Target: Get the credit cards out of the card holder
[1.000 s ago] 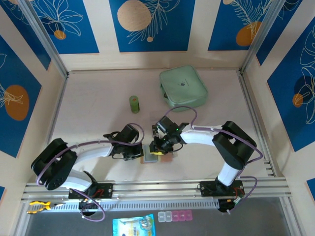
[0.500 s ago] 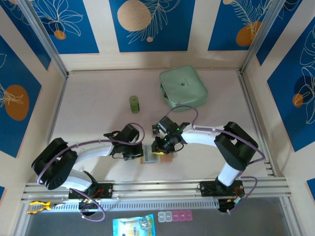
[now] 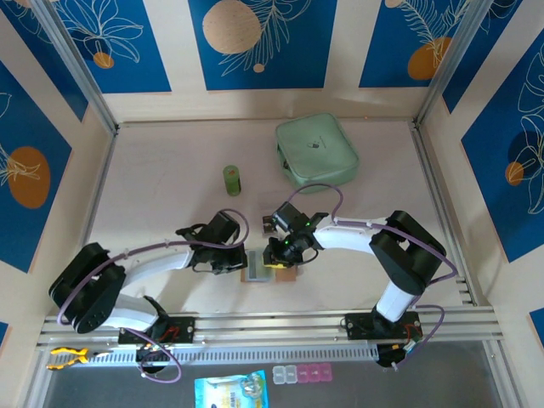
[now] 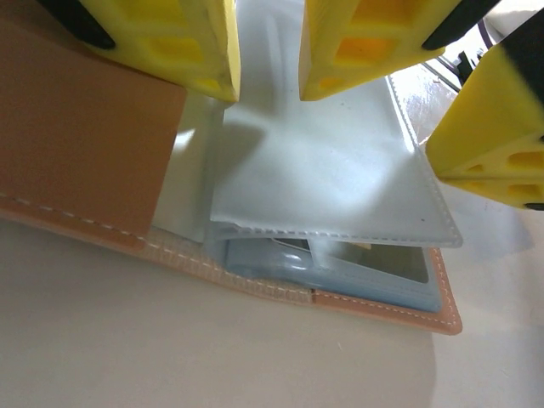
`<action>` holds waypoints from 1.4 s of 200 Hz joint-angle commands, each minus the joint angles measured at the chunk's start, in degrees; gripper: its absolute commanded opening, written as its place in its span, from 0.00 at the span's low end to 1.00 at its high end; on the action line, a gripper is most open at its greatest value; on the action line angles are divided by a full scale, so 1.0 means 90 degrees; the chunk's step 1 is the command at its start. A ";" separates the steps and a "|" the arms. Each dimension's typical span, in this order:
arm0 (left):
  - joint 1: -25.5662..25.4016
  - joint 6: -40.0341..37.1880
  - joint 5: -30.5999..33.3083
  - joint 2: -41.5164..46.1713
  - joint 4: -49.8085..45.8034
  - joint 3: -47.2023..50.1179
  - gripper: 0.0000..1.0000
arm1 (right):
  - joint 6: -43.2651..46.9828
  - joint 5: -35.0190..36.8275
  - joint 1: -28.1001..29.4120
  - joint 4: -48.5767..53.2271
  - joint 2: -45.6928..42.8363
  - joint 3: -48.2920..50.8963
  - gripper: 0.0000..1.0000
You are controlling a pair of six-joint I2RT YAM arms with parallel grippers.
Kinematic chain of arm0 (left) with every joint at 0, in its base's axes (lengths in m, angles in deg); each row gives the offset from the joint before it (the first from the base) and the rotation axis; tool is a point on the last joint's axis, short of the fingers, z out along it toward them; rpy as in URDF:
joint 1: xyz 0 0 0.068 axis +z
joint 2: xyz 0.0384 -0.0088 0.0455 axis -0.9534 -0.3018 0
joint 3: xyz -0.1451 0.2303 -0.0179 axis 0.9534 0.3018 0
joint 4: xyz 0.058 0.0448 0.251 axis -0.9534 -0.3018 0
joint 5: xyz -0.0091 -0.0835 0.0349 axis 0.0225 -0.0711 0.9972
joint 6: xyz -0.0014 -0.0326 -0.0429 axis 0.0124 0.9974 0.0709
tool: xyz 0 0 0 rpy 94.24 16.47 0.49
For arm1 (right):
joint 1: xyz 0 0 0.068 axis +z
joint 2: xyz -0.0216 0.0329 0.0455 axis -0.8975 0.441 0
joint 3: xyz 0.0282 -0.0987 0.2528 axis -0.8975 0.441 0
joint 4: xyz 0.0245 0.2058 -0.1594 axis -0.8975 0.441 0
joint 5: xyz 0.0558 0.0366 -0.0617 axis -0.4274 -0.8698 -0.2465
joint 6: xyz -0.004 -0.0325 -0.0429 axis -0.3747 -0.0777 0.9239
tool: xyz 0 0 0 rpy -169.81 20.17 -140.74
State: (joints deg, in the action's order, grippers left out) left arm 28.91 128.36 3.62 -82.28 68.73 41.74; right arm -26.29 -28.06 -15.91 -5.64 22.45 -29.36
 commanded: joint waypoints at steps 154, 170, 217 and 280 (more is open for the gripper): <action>-0.0249 0.0437 -0.0754 -0.0382 0.1165 -0.0228 0.20 | -0.0021 0.0093 -0.0051 0.0072 -0.0435 0.0202 0.26; -0.0285 0.0481 -0.0754 -0.0377 0.1175 -0.0264 0.20 | 0.0019 0.0193 -0.0090 0.0234 -0.0591 0.0202 0.26; -0.0485 0.0509 -0.0715 -0.0553 0.1124 -0.0532 0.21 | 0.0131 0.0350 -0.0344 0.0579 -0.1308 0.0379 0.27; -0.0902 0.0605 -0.0636 -0.1200 0.1209 -0.1080 0.33 | 0.0351 0.0204 -0.1008 0.0869 -0.2240 0.0761 0.27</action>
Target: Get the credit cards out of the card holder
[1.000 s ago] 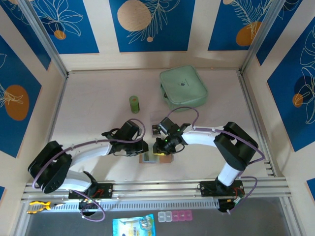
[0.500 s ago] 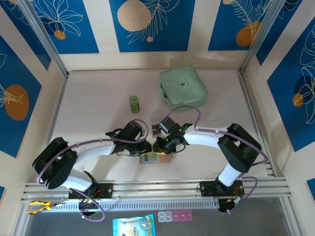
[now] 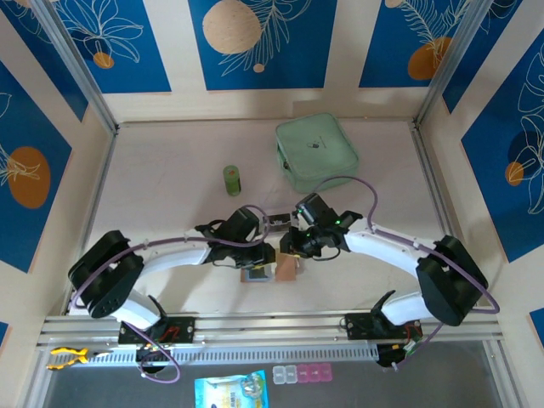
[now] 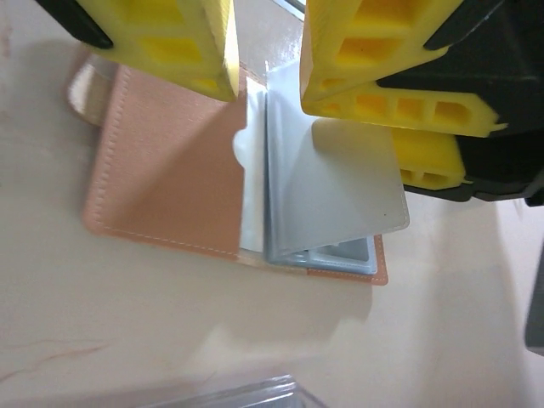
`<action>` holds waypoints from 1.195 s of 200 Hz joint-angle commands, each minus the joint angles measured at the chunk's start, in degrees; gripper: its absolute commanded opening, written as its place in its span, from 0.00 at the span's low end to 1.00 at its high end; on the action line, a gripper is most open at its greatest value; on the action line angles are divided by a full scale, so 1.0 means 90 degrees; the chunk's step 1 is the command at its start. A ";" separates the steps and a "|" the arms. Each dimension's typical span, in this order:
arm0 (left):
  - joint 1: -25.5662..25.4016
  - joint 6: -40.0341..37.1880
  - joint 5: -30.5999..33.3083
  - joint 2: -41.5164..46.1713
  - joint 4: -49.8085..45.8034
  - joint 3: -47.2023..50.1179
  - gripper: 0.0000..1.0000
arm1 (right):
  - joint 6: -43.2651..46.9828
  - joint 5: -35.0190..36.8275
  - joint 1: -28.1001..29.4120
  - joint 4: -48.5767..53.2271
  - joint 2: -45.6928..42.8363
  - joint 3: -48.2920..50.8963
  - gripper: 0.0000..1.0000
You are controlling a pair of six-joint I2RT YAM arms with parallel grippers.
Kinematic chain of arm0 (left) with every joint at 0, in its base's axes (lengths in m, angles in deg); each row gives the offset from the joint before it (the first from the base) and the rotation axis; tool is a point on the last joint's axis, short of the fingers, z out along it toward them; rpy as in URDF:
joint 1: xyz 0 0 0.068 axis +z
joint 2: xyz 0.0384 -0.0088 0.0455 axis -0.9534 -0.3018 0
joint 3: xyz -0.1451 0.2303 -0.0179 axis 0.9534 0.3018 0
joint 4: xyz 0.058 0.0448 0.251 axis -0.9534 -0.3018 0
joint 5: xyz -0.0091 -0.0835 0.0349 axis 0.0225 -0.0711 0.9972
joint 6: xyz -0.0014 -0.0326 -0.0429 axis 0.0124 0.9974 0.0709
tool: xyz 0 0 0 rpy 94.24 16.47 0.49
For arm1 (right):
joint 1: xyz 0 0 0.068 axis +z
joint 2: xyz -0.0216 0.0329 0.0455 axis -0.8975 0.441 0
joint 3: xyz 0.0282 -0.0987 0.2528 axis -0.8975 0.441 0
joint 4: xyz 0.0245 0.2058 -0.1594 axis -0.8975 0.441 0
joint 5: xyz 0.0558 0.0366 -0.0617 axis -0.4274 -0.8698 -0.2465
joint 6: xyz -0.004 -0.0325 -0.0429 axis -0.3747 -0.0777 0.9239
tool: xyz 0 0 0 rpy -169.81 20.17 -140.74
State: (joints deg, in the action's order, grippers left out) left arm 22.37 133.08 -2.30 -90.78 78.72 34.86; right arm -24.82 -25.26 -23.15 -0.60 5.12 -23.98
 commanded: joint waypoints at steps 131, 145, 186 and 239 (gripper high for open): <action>-0.0385 -0.0151 0.0225 -0.0757 -0.0281 -0.0990 0.50 | 0.0180 -0.0422 -0.0702 0.0413 -0.1191 0.0537 0.32; -0.0365 -0.0193 0.0356 -0.0601 -0.0410 -0.0937 0.49 | 0.0156 -0.0463 -0.0675 0.0369 -0.1148 0.0513 0.32; -0.0160 -0.0187 0.0618 0.0015 -0.0548 -0.0493 0.45 | 0.0021 -0.0404 -0.0430 0.0257 -0.0890 0.0306 0.32; 0.0289 -0.0257 0.0757 0.0863 -0.0838 0.0296 0.38 | -0.0141 -0.0238 0.0173 0.0093 -0.0065 -0.0257 0.30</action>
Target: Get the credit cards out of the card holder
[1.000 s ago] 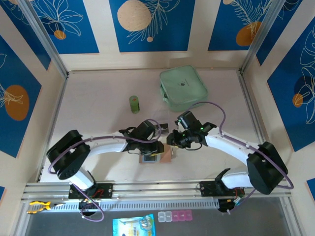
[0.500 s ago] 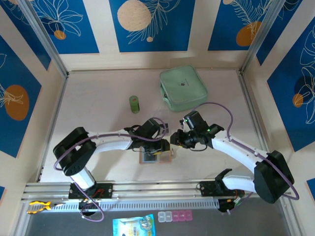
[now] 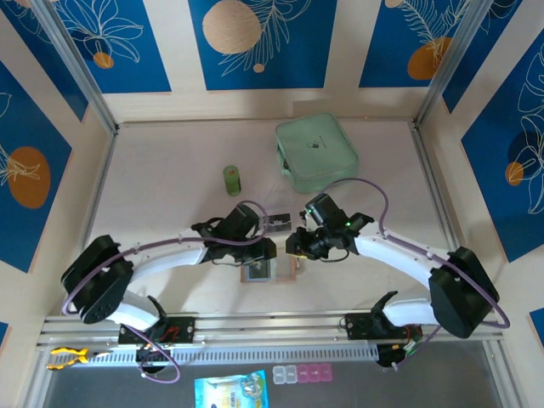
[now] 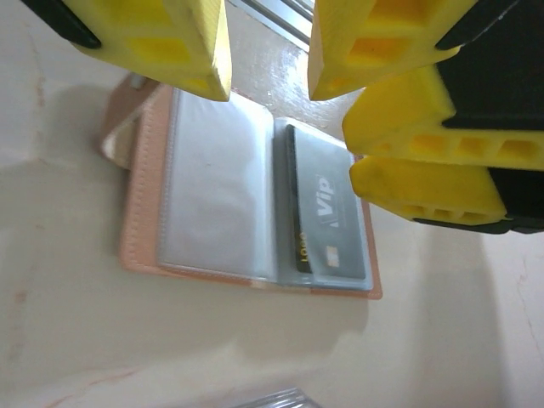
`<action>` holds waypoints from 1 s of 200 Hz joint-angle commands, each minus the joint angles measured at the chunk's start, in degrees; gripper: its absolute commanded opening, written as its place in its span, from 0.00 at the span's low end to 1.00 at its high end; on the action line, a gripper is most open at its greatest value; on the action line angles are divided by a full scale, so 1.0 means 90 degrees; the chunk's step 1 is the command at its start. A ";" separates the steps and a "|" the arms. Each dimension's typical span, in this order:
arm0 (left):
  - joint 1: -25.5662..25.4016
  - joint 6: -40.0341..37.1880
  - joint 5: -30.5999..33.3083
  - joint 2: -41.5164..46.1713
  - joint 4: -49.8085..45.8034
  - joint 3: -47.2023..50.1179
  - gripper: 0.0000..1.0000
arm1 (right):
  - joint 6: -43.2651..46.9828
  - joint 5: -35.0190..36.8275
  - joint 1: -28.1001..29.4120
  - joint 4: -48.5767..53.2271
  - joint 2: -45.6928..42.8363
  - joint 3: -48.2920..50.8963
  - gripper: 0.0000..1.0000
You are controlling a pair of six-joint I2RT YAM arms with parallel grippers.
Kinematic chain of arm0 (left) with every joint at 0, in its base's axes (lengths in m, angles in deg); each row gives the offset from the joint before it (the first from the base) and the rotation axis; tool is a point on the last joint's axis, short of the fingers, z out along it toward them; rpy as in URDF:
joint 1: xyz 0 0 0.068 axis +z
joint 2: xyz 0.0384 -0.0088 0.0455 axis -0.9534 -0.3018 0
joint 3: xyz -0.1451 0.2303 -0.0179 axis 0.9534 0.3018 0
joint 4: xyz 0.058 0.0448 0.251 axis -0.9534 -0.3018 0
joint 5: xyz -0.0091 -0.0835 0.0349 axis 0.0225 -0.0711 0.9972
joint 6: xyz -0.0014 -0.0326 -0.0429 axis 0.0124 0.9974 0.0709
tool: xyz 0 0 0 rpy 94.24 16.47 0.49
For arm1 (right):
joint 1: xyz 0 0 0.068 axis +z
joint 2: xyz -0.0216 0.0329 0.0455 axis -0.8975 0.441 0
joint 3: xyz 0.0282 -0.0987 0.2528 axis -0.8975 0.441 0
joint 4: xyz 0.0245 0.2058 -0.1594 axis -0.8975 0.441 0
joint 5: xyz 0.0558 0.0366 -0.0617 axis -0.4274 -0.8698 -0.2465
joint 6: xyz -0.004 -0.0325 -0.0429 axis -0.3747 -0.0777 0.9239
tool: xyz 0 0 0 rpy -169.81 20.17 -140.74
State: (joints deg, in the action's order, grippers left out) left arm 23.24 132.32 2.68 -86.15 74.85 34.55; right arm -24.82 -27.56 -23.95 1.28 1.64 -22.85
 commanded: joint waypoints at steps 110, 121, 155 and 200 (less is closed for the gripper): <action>0.0621 -0.0694 0.0195 0.0281 -0.0749 0.0667 0.23 | -0.0445 0.0243 0.0928 -0.0538 0.1591 -0.0893 0.27; 0.0623 -0.0714 0.0173 0.0211 -0.0746 0.0666 0.23 | -0.0446 0.0231 0.0945 -0.0562 0.1645 -0.0908 0.27; 0.0625 -0.0668 0.0080 0.0080 -0.0629 0.0761 0.22 | -0.0476 0.0115 0.0958 -0.0707 0.1776 -0.0879 0.25; 0.0631 -0.0587 0.0031 0.0097 -0.0546 0.0908 0.21 | -0.0530 -0.0048 0.0969 -0.0956 0.1942 -0.0818 0.24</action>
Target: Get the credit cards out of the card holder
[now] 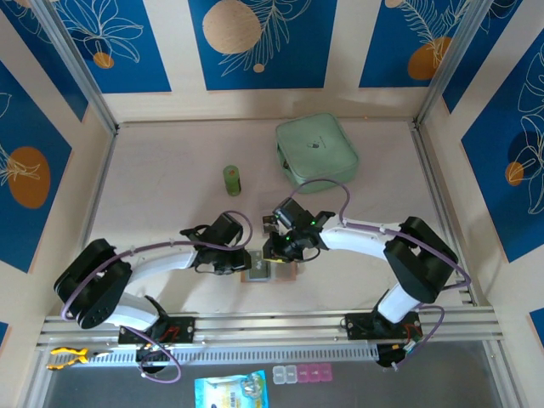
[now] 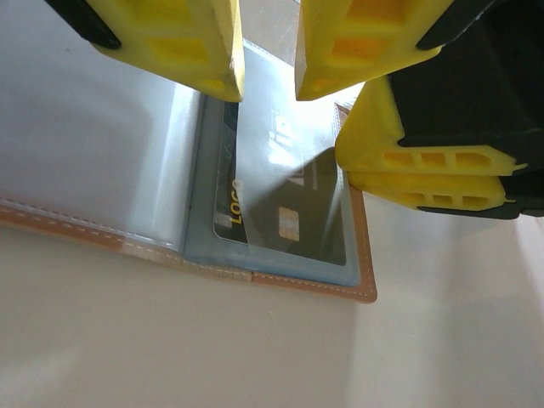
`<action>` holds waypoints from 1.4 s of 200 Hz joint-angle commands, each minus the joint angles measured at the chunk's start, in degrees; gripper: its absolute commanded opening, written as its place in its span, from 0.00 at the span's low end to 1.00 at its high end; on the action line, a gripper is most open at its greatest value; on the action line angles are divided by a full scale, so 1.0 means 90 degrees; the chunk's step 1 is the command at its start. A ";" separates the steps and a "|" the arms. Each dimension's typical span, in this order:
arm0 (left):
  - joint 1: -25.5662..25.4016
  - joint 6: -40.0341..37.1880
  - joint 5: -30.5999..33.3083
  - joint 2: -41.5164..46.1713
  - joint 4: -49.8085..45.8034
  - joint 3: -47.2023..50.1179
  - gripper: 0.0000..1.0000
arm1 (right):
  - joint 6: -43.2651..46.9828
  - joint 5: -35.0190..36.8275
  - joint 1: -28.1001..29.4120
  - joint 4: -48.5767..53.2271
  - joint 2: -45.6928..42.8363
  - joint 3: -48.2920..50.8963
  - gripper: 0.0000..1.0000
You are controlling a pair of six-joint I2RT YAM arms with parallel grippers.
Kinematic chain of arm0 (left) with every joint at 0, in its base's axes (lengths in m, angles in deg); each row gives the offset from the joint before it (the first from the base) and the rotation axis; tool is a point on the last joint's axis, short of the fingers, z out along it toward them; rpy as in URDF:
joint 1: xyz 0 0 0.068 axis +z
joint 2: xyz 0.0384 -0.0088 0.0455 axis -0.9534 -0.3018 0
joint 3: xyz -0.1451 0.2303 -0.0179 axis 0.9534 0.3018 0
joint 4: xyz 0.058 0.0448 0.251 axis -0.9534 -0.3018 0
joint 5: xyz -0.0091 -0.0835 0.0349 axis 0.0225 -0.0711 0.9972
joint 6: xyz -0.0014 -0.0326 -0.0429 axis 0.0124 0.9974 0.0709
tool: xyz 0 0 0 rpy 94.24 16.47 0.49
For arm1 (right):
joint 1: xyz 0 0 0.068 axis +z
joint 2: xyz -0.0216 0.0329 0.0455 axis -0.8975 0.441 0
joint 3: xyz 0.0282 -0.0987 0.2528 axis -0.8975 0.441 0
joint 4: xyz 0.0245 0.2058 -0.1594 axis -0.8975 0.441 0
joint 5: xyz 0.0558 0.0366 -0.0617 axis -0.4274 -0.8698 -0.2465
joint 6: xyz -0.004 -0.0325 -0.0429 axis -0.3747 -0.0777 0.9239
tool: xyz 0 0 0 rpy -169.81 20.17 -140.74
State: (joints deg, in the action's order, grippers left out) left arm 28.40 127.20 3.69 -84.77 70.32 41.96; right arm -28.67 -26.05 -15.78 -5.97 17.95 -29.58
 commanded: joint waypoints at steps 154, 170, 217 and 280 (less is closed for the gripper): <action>0.0058 0.0025 -0.0084 -0.0007 -0.0092 0.0125 0.20 | -0.0004 0.0018 0.0193 -0.0080 0.0615 -0.0055 0.26; 0.0057 0.0038 -0.0093 0.0002 -0.0081 0.0131 0.20 | 0.0016 0.0057 0.0208 -0.0033 0.0622 -0.0062 0.26; 0.0058 0.0065 -0.0151 0.0071 -0.0034 0.0126 0.20 | 0.0089 0.0289 0.0235 0.0181 0.0582 -0.0087 0.26; 0.0058 0.0110 -0.0276 0.0126 0.0058 0.0107 0.20 | 0.0283 0.0472 0.0159 0.0341 0.0364 -0.0116 0.26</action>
State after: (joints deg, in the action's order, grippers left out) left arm 28.45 127.44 2.77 -84.66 70.65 42.33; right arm -27.55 -23.93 -13.99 -6.43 22.65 -30.25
